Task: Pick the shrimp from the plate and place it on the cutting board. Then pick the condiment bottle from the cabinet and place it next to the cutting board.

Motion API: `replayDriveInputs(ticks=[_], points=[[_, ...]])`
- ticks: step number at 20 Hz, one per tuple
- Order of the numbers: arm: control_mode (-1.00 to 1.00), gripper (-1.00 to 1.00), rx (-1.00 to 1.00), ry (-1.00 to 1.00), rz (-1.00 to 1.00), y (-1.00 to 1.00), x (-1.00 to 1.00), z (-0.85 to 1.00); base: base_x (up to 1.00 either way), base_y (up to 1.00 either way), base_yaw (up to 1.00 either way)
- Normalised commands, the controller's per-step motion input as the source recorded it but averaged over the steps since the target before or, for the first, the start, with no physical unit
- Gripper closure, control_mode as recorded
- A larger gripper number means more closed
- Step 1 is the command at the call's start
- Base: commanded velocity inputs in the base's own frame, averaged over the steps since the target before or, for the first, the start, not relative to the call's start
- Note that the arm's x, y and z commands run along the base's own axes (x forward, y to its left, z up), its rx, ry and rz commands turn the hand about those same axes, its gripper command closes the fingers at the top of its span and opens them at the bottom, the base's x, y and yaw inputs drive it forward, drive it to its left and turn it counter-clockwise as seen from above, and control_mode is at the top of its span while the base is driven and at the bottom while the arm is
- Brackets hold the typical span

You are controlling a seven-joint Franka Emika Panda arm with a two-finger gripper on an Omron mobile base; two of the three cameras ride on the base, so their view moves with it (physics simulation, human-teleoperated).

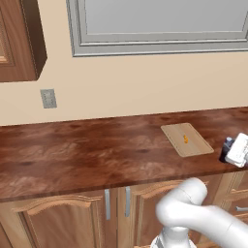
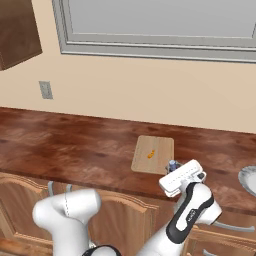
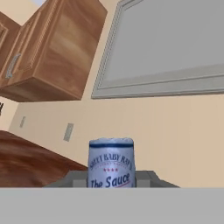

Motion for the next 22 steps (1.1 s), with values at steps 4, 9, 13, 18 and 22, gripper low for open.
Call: replayDriveInputs(ticks=[4,9,13,18,22], points=[[-1.0,1.0,0.0,0.0,0.0,-0.11,0.19,-0.14,0.0,0.0,0.0],[-1.0,1.0,0.0,0.0,0.0,-0.1,0.18,-0.16,0.0,0.0,0.0],[-1.0,1.0,0.0,0.0,0.0,-0.11,0.16,-0.18,0.0,0.0,0.0],[-1.0,1.0,0.0,0.0,0.0,-0.1,0.07,-0.2,0.0,0.0,0.0],[-1.0,1.0,0.0,0.0,0.0,-0.15,0.0,-0.18,0.0,0.0,0.0]])
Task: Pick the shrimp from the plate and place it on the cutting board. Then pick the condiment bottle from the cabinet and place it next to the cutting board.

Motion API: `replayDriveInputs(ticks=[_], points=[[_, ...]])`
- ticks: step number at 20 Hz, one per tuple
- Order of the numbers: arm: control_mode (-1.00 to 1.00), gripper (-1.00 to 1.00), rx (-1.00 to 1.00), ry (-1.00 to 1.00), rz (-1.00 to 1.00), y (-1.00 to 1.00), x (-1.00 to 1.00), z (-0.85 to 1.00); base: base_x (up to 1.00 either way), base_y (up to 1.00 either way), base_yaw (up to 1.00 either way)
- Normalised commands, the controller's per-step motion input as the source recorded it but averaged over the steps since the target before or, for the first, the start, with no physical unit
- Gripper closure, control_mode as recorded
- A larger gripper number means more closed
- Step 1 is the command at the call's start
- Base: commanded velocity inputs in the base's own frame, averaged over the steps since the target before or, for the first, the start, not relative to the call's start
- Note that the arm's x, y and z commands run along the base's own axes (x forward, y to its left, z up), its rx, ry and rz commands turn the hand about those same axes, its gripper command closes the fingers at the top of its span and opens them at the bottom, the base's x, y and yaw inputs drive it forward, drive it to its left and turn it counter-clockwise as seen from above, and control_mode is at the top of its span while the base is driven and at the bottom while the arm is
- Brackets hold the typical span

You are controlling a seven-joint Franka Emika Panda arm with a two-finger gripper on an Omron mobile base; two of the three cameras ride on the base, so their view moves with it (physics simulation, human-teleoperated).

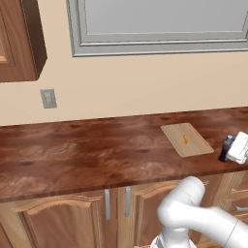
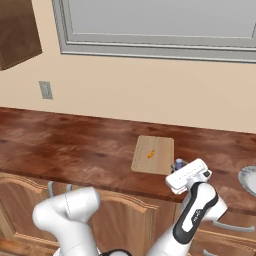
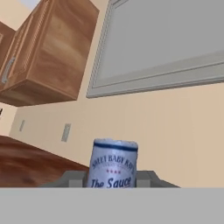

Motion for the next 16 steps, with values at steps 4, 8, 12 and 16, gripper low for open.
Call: replayDriveInputs(ticks=[4,8,12,16], points=[[-1.0,1.0,0.0,0.0,0.0,-0.18,0.0,-0.2,0.0,0.0,0.0],[-1.0,1.0,0.0,0.0,0.0,-0.11,0.0,-0.19,0.0,0.0,0.0],[-1.0,1.0,0.0,0.0,0.0,-0.04,0.0,-0.09,0.0,0.0,0.0],[-1.0,1.0,0.0,0.0,0.0,0.0,0.0,-0.01,0.0,0.0,0.0]])
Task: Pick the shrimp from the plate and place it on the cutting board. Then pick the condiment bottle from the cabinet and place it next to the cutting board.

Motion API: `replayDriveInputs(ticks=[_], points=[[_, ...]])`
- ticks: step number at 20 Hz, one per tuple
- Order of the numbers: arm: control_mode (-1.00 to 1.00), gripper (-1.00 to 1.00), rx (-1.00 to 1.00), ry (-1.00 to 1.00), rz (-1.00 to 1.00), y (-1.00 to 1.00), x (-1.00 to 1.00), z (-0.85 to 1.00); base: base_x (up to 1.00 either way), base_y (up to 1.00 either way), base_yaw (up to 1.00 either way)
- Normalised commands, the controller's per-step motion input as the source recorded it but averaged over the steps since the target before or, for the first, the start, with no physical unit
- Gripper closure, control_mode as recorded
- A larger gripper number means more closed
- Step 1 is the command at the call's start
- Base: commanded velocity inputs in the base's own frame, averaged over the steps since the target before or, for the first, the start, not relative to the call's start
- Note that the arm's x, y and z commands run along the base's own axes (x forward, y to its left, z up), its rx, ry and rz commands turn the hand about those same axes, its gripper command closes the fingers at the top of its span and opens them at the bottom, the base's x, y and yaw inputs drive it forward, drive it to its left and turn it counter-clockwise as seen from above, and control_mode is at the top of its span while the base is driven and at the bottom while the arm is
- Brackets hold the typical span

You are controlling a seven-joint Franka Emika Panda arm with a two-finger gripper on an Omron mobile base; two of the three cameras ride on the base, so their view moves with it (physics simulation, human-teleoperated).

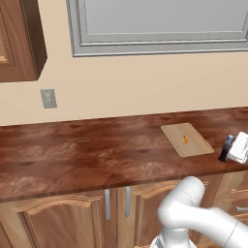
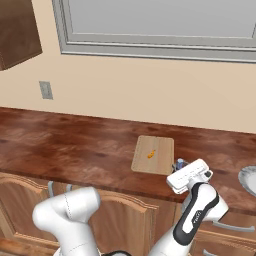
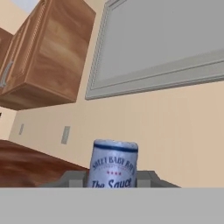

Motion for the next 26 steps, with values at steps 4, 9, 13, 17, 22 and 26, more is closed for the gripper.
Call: replayDriveInputs(ticks=[4,9,13,17,22,26], points=[[-1.0,1.0,0.0,0.0,0.0,0.0,0.0,0.0,0.0,0.0,0.0],[-1.0,1.0,0.0,0.0,0.0,0.0,0.0,0.0,0.0,0.0,0.0],[-1.0,-1.0,0.0,0.0,0.0,0.0,0.0,-0.03,0.0,0.0,0.0],[-1.0,-1.0,0.0,0.0,0.0,-0.02,-0.02,-0.05,0.0,0.0,0.0],[-1.0,-1.0,0.0,0.0,0.0,-0.09,-0.04,-0.05,0.0,0.0,0.0],[-1.0,-1.0,0.0,0.0,0.0,-0.07,-0.06,-0.05,0.0,0.0,0.0]])
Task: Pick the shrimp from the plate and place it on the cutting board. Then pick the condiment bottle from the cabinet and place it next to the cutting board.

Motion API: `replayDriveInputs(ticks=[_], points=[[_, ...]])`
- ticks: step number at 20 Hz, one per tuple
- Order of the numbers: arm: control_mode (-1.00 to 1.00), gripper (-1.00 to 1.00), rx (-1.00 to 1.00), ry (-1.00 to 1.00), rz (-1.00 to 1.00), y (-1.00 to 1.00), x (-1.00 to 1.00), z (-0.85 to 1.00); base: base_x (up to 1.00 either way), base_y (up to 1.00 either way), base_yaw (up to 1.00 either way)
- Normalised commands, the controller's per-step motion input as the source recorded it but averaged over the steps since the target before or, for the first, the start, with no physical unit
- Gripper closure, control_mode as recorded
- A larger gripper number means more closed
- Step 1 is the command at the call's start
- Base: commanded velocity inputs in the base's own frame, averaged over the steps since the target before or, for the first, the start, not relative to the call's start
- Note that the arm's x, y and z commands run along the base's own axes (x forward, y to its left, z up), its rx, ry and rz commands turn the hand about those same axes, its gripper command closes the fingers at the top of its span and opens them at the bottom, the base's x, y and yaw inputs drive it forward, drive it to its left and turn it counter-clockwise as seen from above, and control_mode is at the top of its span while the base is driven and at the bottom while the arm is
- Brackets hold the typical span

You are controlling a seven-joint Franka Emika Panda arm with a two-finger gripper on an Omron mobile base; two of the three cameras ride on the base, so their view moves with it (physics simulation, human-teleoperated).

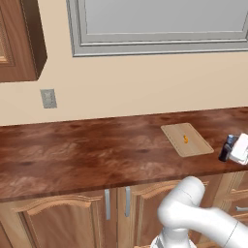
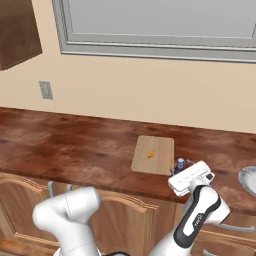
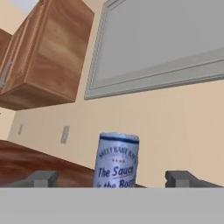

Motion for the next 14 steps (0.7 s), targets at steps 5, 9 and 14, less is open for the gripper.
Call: replayDriveInputs(ticks=[5,9,14], points=[[-1.0,-1.0,0.0,0.0,0.0,-0.02,-0.11,0.02,0.0,0.0,0.0],[-1.0,-1.0,0.0,0.0,0.0,0.0,-0.14,0.28,0.0,0.0,0.0],[-1.0,-1.0,0.0,0.0,0.0,0.0,-0.11,0.35,0.0,0.0,0.0]])
